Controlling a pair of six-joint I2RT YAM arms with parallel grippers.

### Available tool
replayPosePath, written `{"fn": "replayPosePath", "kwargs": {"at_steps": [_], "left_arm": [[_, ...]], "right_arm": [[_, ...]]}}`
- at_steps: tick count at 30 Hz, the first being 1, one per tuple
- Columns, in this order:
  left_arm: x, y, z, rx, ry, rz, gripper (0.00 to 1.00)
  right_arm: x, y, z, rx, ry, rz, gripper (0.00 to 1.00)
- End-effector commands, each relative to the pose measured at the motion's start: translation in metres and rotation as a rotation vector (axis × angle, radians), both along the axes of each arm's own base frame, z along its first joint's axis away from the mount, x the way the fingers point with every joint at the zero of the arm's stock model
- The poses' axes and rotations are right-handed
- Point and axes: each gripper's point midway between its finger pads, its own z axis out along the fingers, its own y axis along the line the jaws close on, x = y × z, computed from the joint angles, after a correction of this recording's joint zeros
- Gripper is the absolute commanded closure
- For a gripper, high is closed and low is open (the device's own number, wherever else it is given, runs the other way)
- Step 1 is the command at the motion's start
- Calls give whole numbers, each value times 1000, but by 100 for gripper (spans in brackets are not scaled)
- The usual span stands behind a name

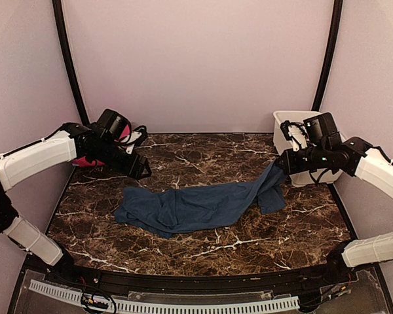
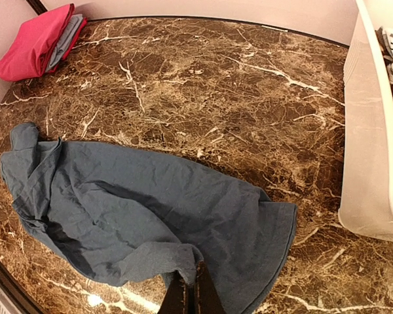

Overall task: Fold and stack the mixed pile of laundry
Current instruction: Pick up the crumpled T-shirt from the center of the board.

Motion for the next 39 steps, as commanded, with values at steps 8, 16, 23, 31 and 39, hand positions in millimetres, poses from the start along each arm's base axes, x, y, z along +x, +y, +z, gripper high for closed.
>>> {"fn": "replayPosePath", "kwargs": {"at_steps": [8, 16, 23, 31, 39], "left_arm": [[52, -42, -83, 86, 175, -76, 38], [56, -48, -113, 100, 204, -100, 45], [57, -69, -130, 69, 246, -184, 44], [45, -100, -134, 89, 226, -331, 49], [39, -100, -121, 68, 216, -338, 74]], "right_arm": [[-9, -6, 2, 42, -12, -31, 100], [-9, -5, -6, 43, 6, -34, 100], [-8, -7, -7, 31, 1, -39, 100], [-7, -7, -6, 32, -1, -39, 100], [-9, -8, -5, 31, -2, -42, 100]]}}
